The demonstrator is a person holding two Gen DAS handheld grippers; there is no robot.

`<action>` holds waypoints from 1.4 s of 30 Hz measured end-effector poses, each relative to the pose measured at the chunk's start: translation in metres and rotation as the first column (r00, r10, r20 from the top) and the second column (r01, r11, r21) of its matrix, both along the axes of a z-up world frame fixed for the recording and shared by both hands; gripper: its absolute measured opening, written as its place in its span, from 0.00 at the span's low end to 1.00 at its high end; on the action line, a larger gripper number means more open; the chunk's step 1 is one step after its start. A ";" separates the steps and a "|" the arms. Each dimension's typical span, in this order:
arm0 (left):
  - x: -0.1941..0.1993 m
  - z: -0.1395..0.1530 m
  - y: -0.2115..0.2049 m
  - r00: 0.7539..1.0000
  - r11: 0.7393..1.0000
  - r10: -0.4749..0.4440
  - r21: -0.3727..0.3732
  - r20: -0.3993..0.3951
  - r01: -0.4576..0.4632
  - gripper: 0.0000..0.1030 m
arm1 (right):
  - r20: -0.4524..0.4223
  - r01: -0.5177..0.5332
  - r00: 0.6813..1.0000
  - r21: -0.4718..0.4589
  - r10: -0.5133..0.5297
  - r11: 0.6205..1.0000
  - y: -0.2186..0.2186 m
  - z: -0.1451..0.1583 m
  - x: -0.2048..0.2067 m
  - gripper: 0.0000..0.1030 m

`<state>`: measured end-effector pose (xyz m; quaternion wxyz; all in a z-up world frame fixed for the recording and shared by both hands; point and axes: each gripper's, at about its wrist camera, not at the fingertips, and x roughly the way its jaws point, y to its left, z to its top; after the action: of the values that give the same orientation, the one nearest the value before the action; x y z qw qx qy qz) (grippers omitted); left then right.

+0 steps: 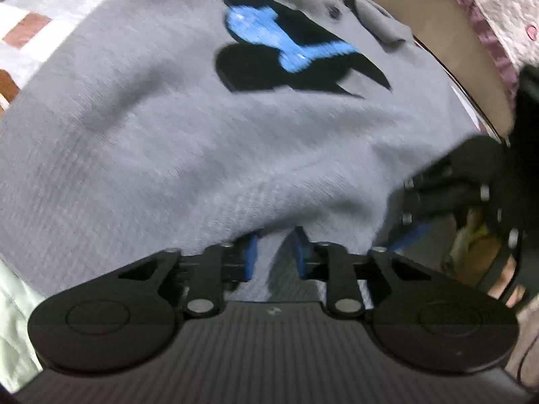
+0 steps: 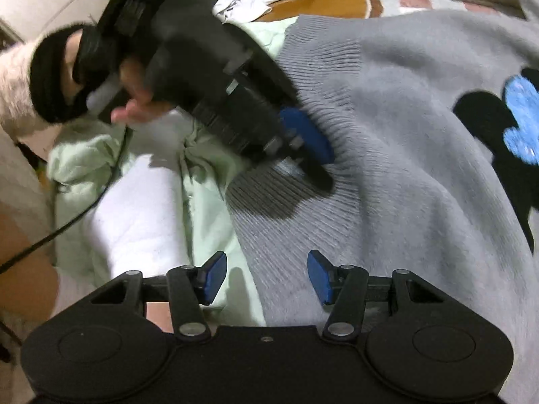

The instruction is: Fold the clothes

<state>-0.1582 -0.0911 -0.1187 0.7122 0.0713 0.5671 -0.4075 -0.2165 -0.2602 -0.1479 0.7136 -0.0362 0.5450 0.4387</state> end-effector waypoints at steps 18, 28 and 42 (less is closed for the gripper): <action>0.032 0.057 0.061 0.901 0.930 0.350 -0.212 0.254 -0.302 0.44 | -0.079 0.667 0.744 0.144 -0.663 0.731 -0.134 0.001 0.059 0.13; -0.005 0.046 -0.030 0.933 0.981 -0.025 -0.172 0.359 0.092 0.62 | -0.180 0.700 0.714 0.188 -0.676 0.689 -0.150 -0.005 0.060 0.14; 0.032 0.020 -0.028 0.989 0.933 0.104 -0.355 0.102 -0.061 0.03 | -0.240 0.669 0.743 0.247 -0.625 0.701 -0.146 -0.005 0.059 0.16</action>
<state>-0.1267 -0.1187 -0.0984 0.7625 -0.0564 0.4444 -0.4668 -0.1573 -0.4064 -0.1526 0.7789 0.3033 0.4926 0.2422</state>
